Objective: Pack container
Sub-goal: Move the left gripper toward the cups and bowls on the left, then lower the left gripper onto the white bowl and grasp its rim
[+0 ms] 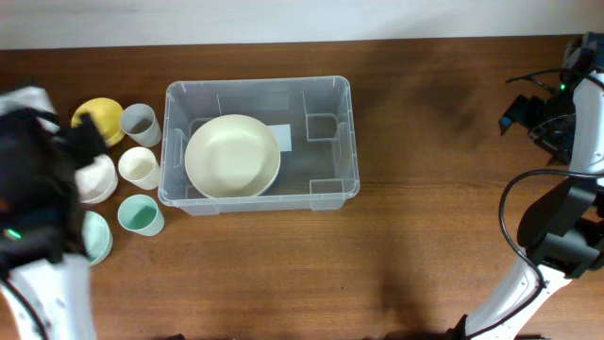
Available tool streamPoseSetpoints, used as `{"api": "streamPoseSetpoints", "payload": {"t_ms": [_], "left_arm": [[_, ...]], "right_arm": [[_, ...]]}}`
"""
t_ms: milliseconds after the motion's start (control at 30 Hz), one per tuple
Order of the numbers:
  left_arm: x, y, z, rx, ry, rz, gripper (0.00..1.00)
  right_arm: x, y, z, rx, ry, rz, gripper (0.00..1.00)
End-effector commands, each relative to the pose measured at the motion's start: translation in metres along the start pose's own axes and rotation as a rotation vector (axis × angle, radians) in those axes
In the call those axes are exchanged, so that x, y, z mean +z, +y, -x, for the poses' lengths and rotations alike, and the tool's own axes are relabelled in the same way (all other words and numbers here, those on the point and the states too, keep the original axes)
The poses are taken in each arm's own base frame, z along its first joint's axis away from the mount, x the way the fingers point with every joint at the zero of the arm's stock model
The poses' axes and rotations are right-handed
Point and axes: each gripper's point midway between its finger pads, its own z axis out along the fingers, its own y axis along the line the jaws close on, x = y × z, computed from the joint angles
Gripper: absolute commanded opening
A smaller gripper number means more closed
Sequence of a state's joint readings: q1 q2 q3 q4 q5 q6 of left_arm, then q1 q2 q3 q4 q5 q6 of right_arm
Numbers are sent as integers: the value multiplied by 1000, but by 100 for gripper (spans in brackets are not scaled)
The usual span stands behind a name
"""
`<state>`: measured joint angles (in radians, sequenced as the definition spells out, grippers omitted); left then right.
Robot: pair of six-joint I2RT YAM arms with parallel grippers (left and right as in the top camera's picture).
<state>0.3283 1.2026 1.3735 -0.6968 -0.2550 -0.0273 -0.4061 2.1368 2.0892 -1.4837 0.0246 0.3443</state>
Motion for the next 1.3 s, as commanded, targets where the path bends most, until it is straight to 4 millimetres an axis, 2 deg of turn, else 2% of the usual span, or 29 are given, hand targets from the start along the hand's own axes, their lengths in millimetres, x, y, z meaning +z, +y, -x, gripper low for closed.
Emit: {"api": "streamPoseSetpoints", "payload": {"t_ms": [0, 67, 100, 167, 233, 400, 533, 767, 1100, 1267], "left_arm": [[33, 12, -8, -85, 86, 11, 100], [52, 3, -27, -81, 167, -34, 100], [62, -10, -44, -77, 238, -91, 100], [80, -16, -63, -68, 315, -102, 100], [99, -13, -80, -72, 373, -77, 100], [139, 8, -123, -318, 514, 0, 100], [157, 31, -152, -377, 598, 31, 100], [167, 61, -177, -418, 659, 104, 100], [191, 59, -208, -387, 728, 99, 100], [195, 58, -211, -373, 734, 93, 99]], "right_arm": [[-1, -1, -1, 11, -2, -2, 99], [-1, -1, -1, 11, -2, -2, 99], [-1, -1, -1, 11, -2, -2, 99], [-1, -1, -1, 11, -1, -2, 99], [-1, -1, -1, 11, -2, -2, 99], [-1, -1, -1, 11, -2, -2, 99], [-1, -1, -1, 11, -2, -2, 99], [-1, -1, -1, 11, -1, -2, 99], [-1, -1, -1, 11, -2, -2, 99], [-1, -1, -1, 11, -2, -2, 99]]}}
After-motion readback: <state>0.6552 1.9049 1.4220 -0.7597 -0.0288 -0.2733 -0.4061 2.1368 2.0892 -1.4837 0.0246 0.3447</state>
